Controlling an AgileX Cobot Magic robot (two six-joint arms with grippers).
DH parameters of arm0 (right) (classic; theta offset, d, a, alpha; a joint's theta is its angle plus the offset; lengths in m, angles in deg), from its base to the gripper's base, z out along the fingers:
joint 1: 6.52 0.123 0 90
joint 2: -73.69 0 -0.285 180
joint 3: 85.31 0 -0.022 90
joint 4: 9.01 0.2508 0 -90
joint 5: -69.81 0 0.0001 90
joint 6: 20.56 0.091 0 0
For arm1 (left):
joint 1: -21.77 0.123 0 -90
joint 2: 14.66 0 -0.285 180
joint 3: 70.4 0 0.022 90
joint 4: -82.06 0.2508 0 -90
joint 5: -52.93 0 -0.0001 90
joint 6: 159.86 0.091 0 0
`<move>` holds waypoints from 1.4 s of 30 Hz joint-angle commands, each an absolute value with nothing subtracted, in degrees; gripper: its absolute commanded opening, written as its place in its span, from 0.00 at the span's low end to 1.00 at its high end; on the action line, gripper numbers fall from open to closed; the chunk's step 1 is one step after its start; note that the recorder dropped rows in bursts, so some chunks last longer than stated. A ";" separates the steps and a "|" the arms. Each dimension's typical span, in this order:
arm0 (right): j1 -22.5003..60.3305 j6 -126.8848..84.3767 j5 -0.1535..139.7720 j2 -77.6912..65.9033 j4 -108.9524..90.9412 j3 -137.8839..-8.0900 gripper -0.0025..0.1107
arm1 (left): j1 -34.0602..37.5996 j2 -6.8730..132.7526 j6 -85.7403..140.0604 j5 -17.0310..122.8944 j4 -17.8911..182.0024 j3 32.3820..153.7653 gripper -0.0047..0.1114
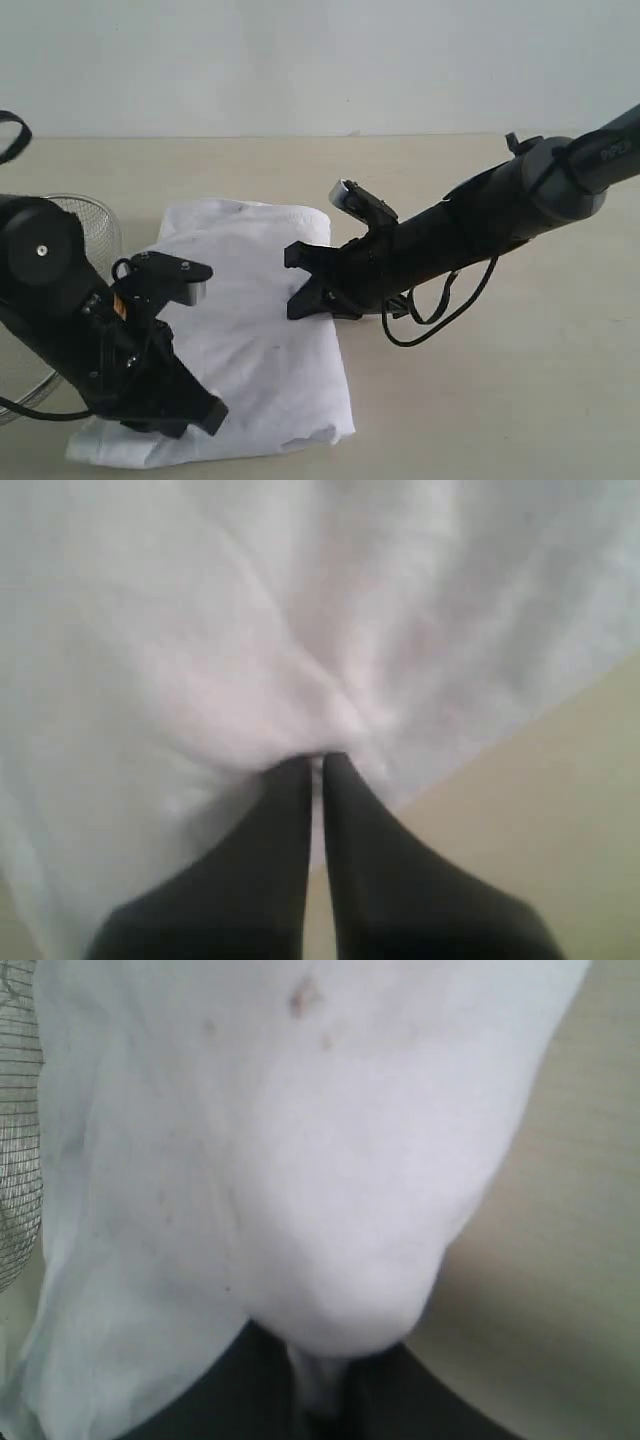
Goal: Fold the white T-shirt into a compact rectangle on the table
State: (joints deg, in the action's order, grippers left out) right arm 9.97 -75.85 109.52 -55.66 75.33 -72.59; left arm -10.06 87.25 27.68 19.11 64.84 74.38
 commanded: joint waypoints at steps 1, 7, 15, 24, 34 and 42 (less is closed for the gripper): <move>5.92 -76.51 113.40 -55.72 71.85 -72.77 0.02 | -10.29 78.92 27.58 19.47 59.95 74.93 0.08; -1.45 -76.27 115.67 -55.72 66.98 -72.77 0.02 | -10.29 64.73 33.69 18.01 51.99 74.93 0.08; -14.80 -63.93 118.12 -55.72 49.24 -83.44 0.02 | -10.29 43.45 34.30 11.35 49.93 74.93 0.08; -23.85 -50.47 127.42 -64.00 33.15 -108.29 0.02 | -10.29 38.64 34.30 9.56 50.15 74.93 0.08; -28.33 -43.61 129.01 -69.61 28.34 -115.20 0.02 | -10.29 38.64 34.53 9.67 50.15 74.93 0.08; -29.42 -42.17 127.86 -69.61 27.26 -115.20 0.02 | -10.29 38.64 34.66 10.68 50.15 74.93 0.08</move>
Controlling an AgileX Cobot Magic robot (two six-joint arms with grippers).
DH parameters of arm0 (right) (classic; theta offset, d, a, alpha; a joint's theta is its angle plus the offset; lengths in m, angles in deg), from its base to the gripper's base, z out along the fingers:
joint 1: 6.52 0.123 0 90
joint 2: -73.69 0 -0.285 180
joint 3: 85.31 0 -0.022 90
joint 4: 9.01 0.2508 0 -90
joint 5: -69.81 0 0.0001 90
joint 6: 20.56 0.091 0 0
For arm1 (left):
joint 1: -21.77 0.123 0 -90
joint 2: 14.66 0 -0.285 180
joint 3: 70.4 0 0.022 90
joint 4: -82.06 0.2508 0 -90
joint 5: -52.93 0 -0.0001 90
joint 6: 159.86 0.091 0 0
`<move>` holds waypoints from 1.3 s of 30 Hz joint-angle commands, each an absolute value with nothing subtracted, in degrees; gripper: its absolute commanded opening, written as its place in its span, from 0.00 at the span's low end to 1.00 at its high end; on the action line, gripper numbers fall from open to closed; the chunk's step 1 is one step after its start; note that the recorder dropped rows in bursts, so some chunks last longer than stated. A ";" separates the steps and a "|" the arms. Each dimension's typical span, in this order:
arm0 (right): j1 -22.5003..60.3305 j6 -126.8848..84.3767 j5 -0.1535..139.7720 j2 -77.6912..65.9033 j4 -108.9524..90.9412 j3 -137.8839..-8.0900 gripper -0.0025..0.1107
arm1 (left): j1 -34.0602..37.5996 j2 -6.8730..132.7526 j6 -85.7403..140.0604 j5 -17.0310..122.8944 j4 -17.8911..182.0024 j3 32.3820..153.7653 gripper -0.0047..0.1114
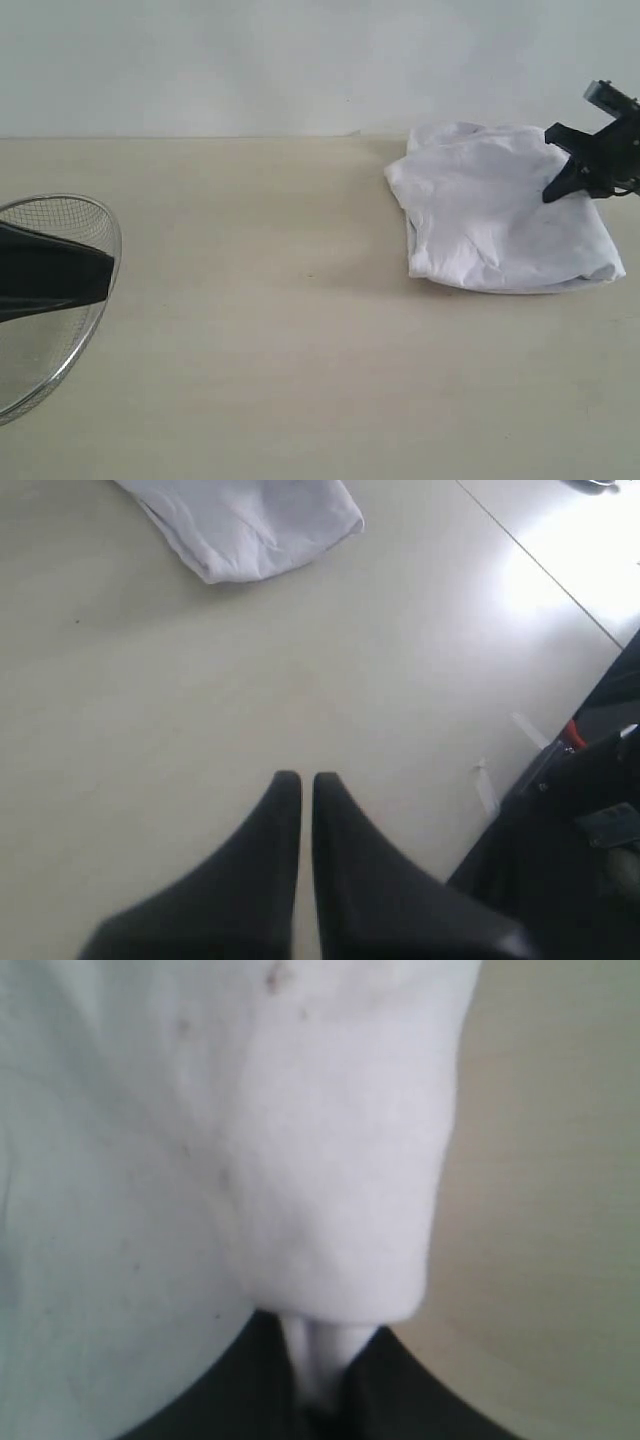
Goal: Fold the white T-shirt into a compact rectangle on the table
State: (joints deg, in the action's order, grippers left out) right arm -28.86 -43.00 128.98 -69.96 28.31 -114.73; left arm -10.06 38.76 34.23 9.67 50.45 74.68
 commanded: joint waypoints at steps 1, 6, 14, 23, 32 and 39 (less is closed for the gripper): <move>-29.42 -41.91 127.65 -69.74 26.98 -115.20 0.02 | -10.29 38.64 34.66 10.80 50.15 74.93 0.08; -29.46 -39.84 126.95 -70.11 25.83 -115.20 0.02 | -10.29 38.64 34.66 10.92 50.15 74.93 0.08; -29.46 -40.24 126.27 -70.69 25.79 -115.20 0.03 | -10.29 38.64 34.66 10.92 50.15 74.93 0.08; -29.46 -39.57 126.61 -70.69 25.22 -115.20 0.74 | -10.29 38.64 34.66 10.80 50.15 74.93 0.08; -29.46 -34.23 125.91 -66.01 14.54 -115.20 0.67 | -10.29 38.64 35.11 10.66 50.15 74.93 0.08; -29.46 -33.97 126.16 -58.72 14.38 -115.20 0.64 | -10.29 38.64 35.11 10.66 50.15 74.93 0.08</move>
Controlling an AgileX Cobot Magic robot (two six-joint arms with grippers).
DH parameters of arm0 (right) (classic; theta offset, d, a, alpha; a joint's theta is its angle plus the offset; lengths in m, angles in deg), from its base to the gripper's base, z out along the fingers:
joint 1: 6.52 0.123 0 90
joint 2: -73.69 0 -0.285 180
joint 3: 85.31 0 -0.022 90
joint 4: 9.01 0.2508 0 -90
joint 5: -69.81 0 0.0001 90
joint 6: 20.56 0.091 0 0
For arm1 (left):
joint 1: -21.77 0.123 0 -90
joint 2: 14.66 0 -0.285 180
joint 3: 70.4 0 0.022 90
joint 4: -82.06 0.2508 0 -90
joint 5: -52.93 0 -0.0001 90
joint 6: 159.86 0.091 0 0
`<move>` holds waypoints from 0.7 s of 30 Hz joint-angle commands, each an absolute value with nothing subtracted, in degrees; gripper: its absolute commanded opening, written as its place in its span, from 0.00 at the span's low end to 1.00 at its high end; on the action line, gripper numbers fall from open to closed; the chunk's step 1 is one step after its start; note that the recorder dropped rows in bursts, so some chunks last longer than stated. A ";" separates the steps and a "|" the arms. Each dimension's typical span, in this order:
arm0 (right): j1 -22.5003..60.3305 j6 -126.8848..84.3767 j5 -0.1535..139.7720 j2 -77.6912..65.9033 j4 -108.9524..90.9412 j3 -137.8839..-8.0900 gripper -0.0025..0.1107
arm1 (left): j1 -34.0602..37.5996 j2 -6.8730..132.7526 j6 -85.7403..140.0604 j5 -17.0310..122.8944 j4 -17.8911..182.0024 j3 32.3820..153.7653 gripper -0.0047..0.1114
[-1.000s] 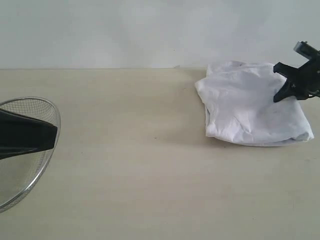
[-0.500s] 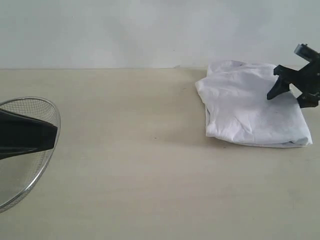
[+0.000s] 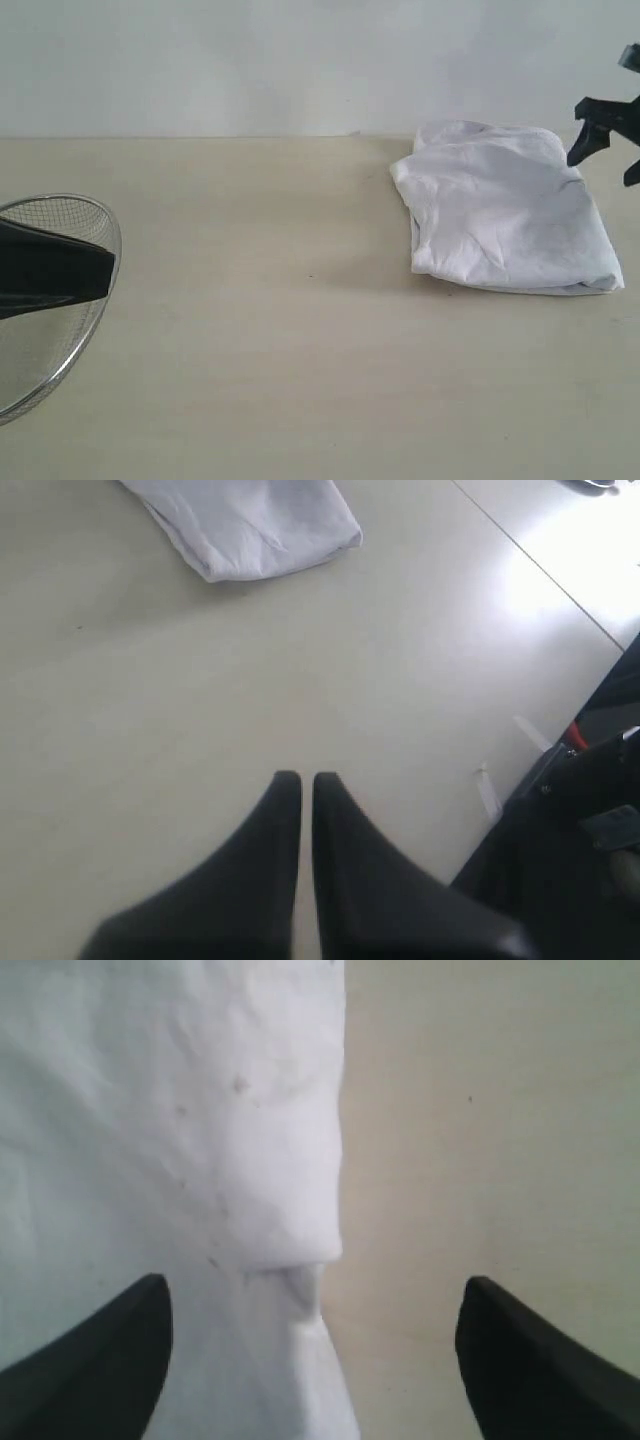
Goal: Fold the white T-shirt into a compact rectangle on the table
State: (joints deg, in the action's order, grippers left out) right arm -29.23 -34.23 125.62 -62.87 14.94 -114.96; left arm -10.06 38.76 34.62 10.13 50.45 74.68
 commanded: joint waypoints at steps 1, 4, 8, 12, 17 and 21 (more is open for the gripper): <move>-29.46 -33.82 126.62 -57.85 14.26 -115.20 0.64 | -10.29 38.64 35.11 10.66 50.15 74.93 0.08; -29.46 -31.78 128.47 -55.62 13.72 -114.45 0.56 | -10.29 38.64 35.56 10.90 50.15 74.93 0.08; -29.35 -30.50 128.25 -51.45 13.79 -108.81 0.23 | -10.29 38.64 35.55 11.07 50.15 74.93 0.08; -29.35 -30.55 122.41 -44.05 16.13 -97.55 0.03 | -10.29 38.64 36.03 11.10 50.15 74.93 0.08; -29.21 -38.48 112.04 -32.15 28.81 -80.09 0.02 | -10.29 38.49 36.03 13.87 47.70 74.39 0.08; -25.41 -53.84 103.00 -20.62 42.03 -65.87 0.02 | -10.29 38.15 40.48 16.30 39.84 72.80 0.08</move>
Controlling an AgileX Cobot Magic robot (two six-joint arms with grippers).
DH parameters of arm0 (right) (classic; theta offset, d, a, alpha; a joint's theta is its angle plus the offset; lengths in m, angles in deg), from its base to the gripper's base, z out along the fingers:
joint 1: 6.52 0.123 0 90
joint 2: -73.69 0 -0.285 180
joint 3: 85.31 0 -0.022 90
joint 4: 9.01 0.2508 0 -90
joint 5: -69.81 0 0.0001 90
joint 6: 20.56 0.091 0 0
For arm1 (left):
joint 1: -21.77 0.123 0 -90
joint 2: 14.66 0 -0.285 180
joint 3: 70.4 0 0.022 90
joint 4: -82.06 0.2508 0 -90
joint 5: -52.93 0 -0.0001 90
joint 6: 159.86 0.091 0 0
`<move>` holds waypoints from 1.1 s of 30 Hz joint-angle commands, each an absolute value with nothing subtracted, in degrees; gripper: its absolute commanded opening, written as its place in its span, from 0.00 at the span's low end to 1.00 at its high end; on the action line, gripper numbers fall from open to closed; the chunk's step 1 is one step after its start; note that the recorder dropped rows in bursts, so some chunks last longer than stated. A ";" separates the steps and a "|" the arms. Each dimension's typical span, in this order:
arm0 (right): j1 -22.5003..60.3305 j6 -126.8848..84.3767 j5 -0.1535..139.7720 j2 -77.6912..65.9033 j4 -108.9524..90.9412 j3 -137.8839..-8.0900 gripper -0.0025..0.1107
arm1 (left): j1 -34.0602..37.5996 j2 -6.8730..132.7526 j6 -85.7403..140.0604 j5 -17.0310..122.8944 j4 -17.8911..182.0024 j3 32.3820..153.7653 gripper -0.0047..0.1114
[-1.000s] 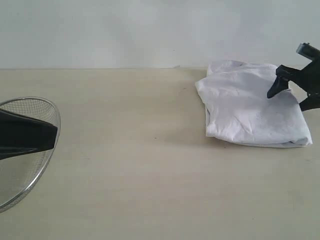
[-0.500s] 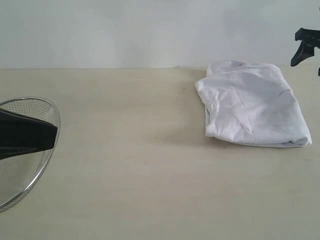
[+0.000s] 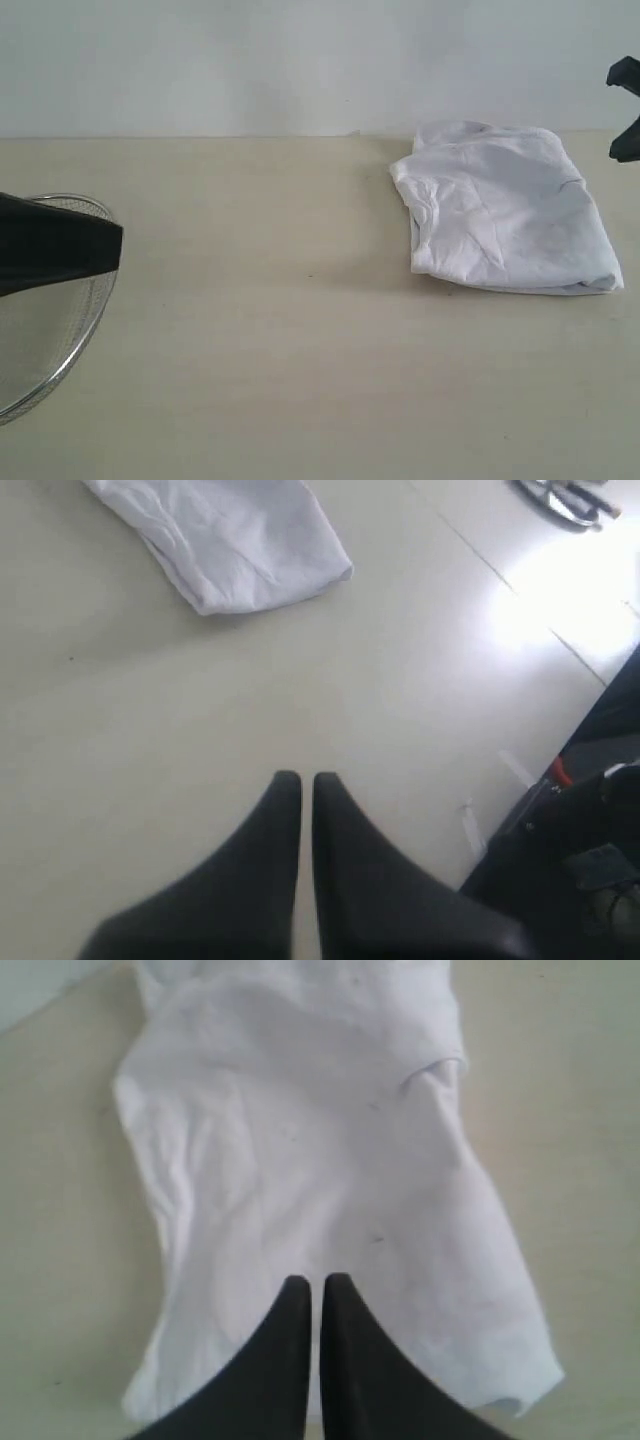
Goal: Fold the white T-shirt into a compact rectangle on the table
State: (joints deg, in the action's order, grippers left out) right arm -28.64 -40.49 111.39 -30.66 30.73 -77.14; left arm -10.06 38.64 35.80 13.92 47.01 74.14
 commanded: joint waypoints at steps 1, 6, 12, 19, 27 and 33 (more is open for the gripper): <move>-23.31 -56.72 100.64 -16.81 43.59 -62.39 0.02 | -10.29 38.15 42.49 16.30 37.31 72.35 0.08; -13.52 -58.58 87.23 -1.99 47.28 -46.51 0.02 | -10.29 38.15 50.87 18.19 25.14 70.28 0.08; -0.50 -58.46 74.96 13.01 47.64 -34.36 0.02 | -10.29 38.15 52.73 23.41 18.60 69.60 0.08; 5.13 -58.46 79.00 18.91 47.64 -30.74 0.02 | -10.29 38.15 52.73 22.57 18.00 69.60 0.08; 5.13 -58.46 88.42 19.42 47.43 -30.74 0.02 | -10.29 38.15 52.73 14.94 18.00 69.60 0.08; 5.13 -58.46 88.06 19.42 47.43 -30.74 0.02 | -10.29 38.15 52.73 15.98 18.00 69.60 0.08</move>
State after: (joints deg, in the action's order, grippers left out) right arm 4.89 -57.97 87.88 18.87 47.56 -30.86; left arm -10.18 38.64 52.31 15.78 18.40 69.88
